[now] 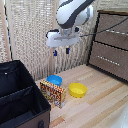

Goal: Kindly move your gripper toward the top drawer's handle. With caution, hold the handle robustly using your gripper and pull open the top drawer. Let the handle go. Relocate your gripper to the bowl placed in the background. Gently hold the bowl using your gripper. Bring the gripper and the bowl to the ajar drawer. Softly release the bowl into it.

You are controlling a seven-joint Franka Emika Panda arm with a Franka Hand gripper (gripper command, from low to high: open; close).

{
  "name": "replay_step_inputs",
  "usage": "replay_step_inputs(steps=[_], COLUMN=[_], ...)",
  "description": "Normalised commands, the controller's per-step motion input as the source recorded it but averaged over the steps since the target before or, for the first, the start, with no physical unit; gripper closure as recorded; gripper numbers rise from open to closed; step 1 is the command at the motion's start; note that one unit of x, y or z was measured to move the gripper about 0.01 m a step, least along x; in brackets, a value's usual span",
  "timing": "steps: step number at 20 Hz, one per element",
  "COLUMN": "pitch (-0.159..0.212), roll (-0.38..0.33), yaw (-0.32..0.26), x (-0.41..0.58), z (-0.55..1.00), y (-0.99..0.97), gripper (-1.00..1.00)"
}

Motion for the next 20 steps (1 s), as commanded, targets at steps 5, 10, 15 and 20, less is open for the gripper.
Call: replay_step_inputs(steps=[5, 10, 15, 20], pitch=[0.016, 0.023, 0.022, 0.021], roll=[-0.354, -0.364, -0.36, -0.34], yaw=[0.11, 0.102, 0.1, 0.092], x=[0.0, 0.002, 0.01, 0.053], z=[0.21, 0.18, 0.2, 0.27], y=[0.06, 0.06, 0.07, 0.09], gripper=[-1.0, -1.0, -1.0, -1.0])
